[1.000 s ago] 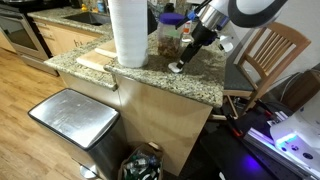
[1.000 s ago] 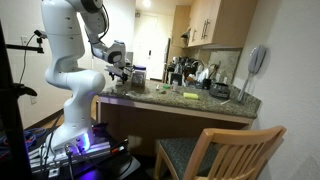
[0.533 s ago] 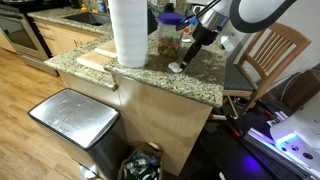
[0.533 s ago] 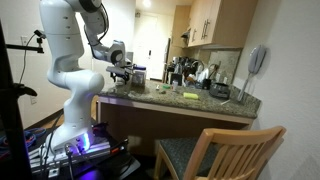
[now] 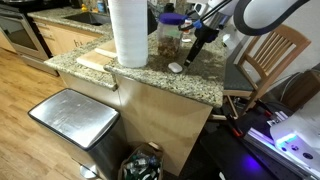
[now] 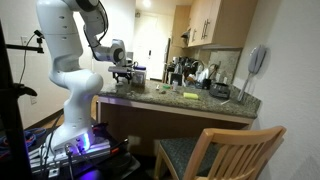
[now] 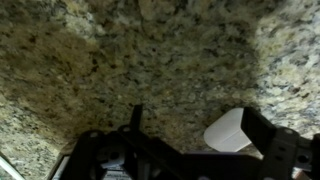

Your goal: Put the white case on top of the container with a blue lid

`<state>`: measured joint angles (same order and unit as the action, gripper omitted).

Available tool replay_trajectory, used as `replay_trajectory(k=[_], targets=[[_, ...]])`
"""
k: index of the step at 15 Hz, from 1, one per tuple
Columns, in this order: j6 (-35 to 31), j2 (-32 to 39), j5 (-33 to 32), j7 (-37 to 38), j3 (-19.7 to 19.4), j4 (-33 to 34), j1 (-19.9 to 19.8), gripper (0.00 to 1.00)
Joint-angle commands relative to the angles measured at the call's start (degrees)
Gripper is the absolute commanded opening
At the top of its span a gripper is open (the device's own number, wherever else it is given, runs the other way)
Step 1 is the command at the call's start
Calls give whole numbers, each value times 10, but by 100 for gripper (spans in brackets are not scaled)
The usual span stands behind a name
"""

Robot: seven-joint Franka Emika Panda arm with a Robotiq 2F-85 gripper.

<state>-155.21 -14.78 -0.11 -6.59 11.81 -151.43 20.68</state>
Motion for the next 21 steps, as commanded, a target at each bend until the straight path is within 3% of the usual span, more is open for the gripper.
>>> replay_trajectory(k=[1, 3, 4, 6, 7, 11, 21], targets=[[40, 0, 7, -52, -4, 8, 3, 100], [70, 3, 14, -110, -13, 15, 12, 100], [89, -51, 25, -153, -28, -37, 15, 100], [93, -93, 40, -129, 7, -103, 44, 100], [86, -30, 21, -123, -6, -33, 16, 100], [93, -85, 30, -119, 2, -88, 49, 100], [93, -88, 30, -119, 2, -90, 49, 100]])
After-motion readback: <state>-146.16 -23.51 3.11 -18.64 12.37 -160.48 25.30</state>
